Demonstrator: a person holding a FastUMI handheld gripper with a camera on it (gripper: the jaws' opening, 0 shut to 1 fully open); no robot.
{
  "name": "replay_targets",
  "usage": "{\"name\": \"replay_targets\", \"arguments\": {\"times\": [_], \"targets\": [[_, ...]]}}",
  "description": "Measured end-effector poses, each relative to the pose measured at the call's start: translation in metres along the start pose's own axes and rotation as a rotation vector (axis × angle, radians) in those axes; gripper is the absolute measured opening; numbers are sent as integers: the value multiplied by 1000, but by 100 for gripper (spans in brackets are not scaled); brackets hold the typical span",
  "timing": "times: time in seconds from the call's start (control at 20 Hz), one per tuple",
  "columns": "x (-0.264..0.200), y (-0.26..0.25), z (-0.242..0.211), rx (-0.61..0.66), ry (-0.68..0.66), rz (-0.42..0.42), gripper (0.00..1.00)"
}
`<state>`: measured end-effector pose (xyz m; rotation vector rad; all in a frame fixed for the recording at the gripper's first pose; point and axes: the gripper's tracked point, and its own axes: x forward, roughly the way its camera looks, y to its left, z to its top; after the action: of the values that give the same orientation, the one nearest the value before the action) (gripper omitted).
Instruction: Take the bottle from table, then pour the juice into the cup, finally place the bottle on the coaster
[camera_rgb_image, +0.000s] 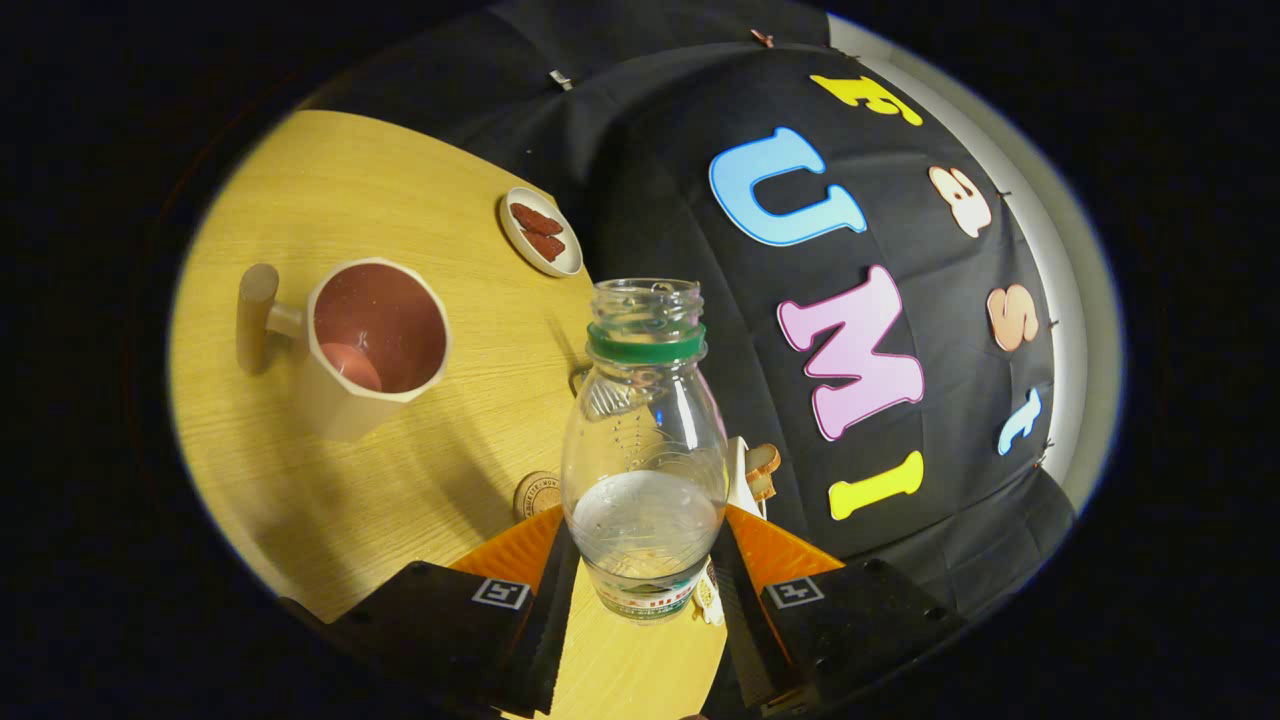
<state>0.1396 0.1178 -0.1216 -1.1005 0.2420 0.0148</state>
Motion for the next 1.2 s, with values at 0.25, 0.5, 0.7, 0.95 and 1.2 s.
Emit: {"name": "replay_targets", "arguments": {"times": [0.25, 0.5, 0.7, 0.95, 1.2], "targets": [[5, 16, 6, -167, -44, 10, 70], [14, 23, 12, -279, -84, 20, 70], [26, 25, 21, -376, -117, 20, 70], [35, 24, 29, -482, -154, 8, 70], [43, 17, 39, -574, -193, -10, 70]]}}
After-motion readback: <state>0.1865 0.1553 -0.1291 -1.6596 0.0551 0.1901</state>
